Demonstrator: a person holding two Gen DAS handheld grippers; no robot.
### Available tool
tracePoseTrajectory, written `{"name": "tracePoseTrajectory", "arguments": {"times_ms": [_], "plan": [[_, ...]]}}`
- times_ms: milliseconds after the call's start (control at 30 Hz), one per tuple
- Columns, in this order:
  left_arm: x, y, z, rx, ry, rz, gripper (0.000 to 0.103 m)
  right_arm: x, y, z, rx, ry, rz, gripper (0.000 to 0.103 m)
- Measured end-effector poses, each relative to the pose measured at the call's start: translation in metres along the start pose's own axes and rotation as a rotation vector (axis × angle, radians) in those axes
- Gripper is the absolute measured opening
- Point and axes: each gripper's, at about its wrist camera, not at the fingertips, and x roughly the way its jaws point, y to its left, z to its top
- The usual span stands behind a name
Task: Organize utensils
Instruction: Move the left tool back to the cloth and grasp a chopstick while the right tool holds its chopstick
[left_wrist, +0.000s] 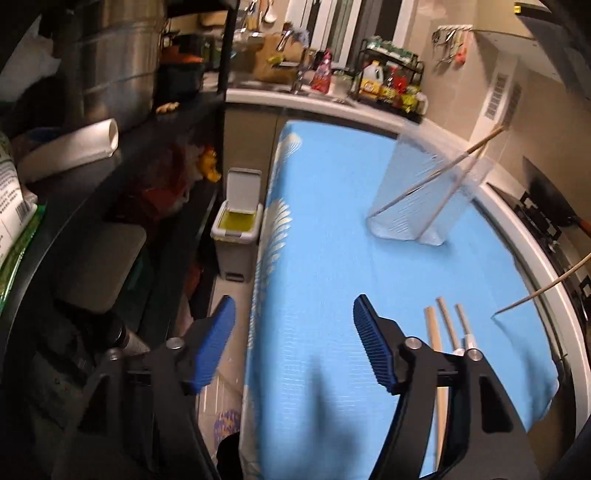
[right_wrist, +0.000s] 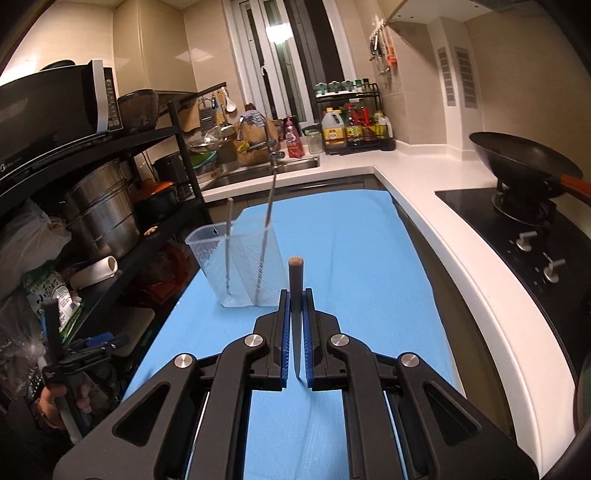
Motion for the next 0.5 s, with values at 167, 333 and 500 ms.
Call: {"name": "tracePoseTrajectory", "arguments": {"times_ms": [167, 333, 500], "plan": [[-0.013, -0.032, -0.007, 0.1, 0.001, -0.06, 0.067, -0.019, 0.002, -0.022, 0.0, -0.107, -0.013, 0.007], [-0.014, -0.047, -0.03, 0.164, 0.012, -0.073, 0.069, -0.03, 0.02, -0.049, -0.072, -0.192, -0.02, 0.007], [-0.023, -0.061, -0.069, 0.212, 0.022, -0.082, 0.073, -0.038, 0.033, -0.064, -0.124, -0.227, -0.011, 0.007]]}}
